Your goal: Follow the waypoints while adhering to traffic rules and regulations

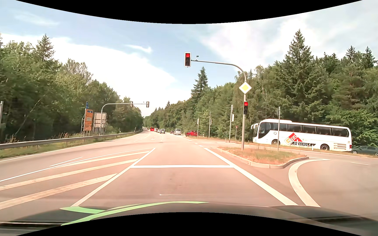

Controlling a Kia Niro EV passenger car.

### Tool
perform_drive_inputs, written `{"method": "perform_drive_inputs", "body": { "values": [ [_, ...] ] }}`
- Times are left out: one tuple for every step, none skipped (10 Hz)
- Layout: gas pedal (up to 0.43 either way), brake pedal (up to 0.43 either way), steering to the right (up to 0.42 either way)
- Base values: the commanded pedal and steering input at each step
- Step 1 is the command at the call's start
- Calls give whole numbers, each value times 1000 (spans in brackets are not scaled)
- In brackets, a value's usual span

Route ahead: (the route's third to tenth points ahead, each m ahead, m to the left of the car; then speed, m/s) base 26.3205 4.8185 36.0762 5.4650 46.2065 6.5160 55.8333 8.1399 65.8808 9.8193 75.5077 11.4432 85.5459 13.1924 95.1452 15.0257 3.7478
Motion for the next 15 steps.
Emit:
{"method": "perform_drive_inputs", "body": {
  "values": [
    [0, 293, 14],
    [0, 287, 14],
    [0, 280, 14],
    [0, 280, 9],
    [0, 274, -1],
    [0, 280, -15],
    [0, 274, -18],
    [0, 280, -18],
    [0, 280, -18],
    [0, 280, -18],
    [0, 274, -18],
    [0, 274, -18],
    [0, 268, -18],
    [0, 268, -18],
    [0, 268, -18]
  ]
}}
